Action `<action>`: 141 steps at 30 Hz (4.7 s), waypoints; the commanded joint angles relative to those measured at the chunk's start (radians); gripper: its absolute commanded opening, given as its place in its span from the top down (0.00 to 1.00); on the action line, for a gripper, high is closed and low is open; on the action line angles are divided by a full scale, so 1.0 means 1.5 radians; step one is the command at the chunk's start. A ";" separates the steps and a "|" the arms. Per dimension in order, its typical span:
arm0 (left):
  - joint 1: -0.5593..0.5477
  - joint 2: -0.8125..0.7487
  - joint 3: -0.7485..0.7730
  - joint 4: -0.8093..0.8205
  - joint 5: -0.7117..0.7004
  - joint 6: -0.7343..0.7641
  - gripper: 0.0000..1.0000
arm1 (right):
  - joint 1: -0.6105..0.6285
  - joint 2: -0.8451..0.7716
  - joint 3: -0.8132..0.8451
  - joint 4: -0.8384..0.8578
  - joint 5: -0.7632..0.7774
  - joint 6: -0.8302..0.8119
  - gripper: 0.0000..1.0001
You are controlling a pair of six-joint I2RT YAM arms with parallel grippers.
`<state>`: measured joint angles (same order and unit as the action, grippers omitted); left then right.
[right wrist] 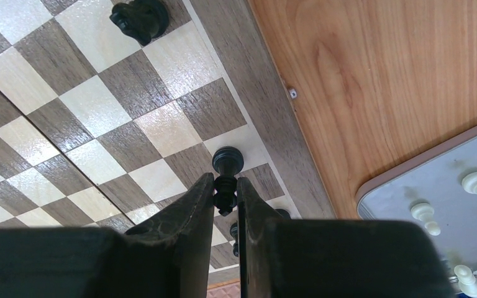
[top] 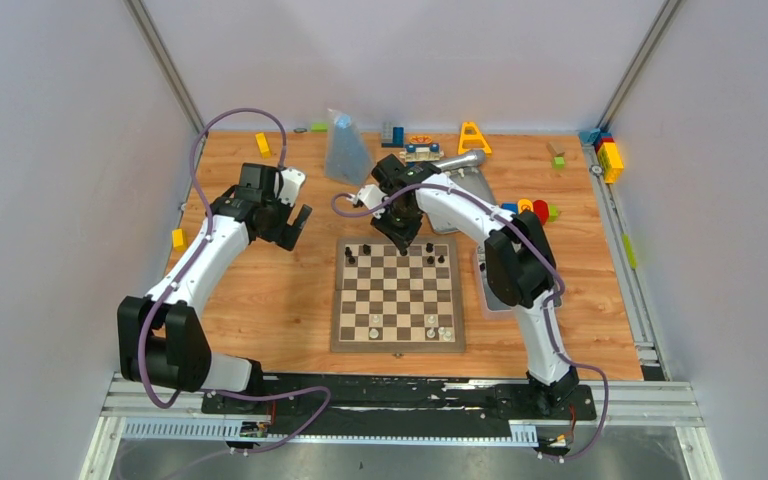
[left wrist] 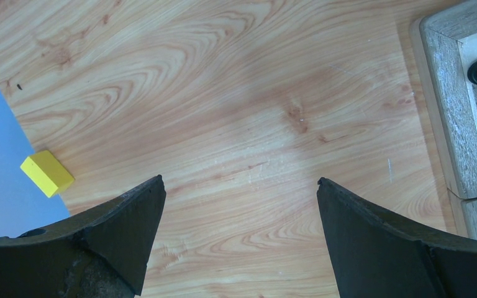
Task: Set up the chess pieces on the board
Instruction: Place the chess piece on the chessboard, then pick up the chess piece from the storage box.
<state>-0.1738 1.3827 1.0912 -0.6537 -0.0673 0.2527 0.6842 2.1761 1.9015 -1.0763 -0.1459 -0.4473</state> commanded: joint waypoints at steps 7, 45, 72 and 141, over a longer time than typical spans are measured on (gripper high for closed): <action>0.004 -0.032 0.000 0.018 0.000 0.003 0.00 | 0.003 0.022 0.044 0.000 0.022 -0.004 0.95; 0.004 -0.040 -0.004 0.022 -0.005 0.007 0.00 | 0.027 0.066 0.110 -0.016 -0.033 0.019 0.95; 0.004 -0.043 -0.003 0.023 -0.009 0.008 0.00 | 0.029 0.070 0.101 -0.017 0.005 0.018 0.80; 0.004 -0.049 -0.002 0.013 0.059 0.019 0.00 | -0.358 -0.397 -0.602 0.201 -0.011 0.045 0.68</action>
<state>-0.1730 1.3449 1.0908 -0.6537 0.0406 0.2749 0.1535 1.5818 1.0077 -0.7940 -0.1722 -0.3695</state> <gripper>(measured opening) 0.998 0.337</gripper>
